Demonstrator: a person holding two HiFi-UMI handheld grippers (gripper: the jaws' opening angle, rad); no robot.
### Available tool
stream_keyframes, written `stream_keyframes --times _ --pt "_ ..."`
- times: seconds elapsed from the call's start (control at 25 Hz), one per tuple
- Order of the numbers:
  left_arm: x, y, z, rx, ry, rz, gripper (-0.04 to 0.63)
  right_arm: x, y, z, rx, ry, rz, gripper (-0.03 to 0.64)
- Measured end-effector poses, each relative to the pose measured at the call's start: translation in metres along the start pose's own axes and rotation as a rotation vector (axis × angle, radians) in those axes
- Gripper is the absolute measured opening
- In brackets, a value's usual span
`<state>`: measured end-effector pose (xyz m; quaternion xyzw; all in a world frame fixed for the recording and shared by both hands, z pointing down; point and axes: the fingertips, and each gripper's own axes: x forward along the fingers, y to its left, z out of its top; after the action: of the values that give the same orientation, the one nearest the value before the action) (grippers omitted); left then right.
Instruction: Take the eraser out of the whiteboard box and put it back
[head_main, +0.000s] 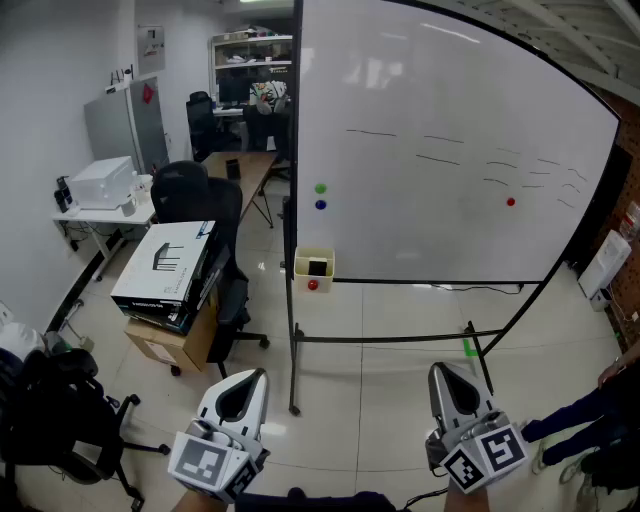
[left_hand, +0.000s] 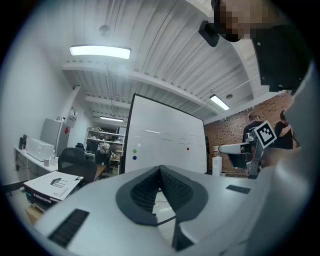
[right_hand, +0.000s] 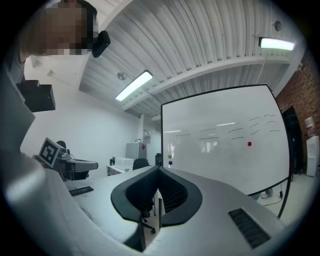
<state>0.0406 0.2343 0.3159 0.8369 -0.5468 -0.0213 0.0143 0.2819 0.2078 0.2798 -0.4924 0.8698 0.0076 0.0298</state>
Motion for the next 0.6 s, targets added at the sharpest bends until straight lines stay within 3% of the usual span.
stream_keyframes --times 0.32,0.6 --pt "0.028 0.043 -0.011 -0.01 0.026 -0.031 0.015 0.058 0.012 -0.01 0.019 0.008 -0.002 0.015" --pt "0.082 0.084 -0.004 -0.02 0.004 0.019 0.015 0.126 -0.003 -0.015 0.031 0.01 0.05 0.015"
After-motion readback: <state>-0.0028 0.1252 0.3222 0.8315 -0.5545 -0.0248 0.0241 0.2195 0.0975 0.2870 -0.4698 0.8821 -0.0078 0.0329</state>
